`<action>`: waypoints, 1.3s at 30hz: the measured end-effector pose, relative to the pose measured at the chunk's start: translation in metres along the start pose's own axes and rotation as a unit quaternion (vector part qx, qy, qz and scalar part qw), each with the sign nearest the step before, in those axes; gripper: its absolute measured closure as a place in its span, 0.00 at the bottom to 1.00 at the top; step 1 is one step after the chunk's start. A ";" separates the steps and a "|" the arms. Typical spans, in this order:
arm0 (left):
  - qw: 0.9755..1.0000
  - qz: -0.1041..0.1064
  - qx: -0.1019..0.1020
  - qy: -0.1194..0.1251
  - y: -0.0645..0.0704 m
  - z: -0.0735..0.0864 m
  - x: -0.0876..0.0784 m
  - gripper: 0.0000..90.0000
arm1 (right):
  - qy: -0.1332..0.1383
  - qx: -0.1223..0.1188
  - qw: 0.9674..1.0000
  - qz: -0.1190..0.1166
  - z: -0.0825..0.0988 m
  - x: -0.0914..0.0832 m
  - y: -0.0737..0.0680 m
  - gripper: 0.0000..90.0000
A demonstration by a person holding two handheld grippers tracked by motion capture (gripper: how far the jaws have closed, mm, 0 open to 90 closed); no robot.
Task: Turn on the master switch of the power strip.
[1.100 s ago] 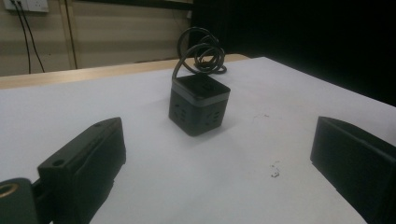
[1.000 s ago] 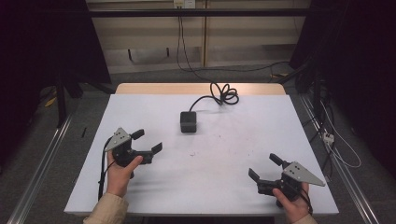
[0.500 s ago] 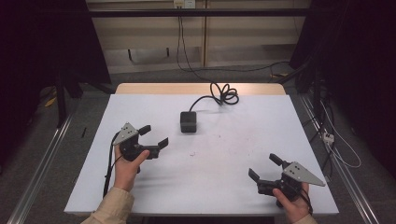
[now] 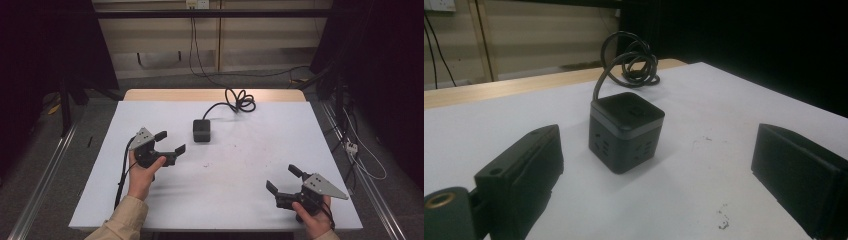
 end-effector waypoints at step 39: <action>1.000 0.006 -0.001 -0.013 0.000 -0.009 0.038 0.09 | -0.001 0.002 1.000 -0.001 0.000 0.000 0.001 0.03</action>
Point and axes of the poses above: each handheld gripper's, and its own axes: x roughly forward along the jaws, z roughly out of its underside, y roughly to its right, the point moved 4 cm from there along x, roughly forward along the jaws, and after that the axes turned 3 degrees about z, right-handed, at the moved point
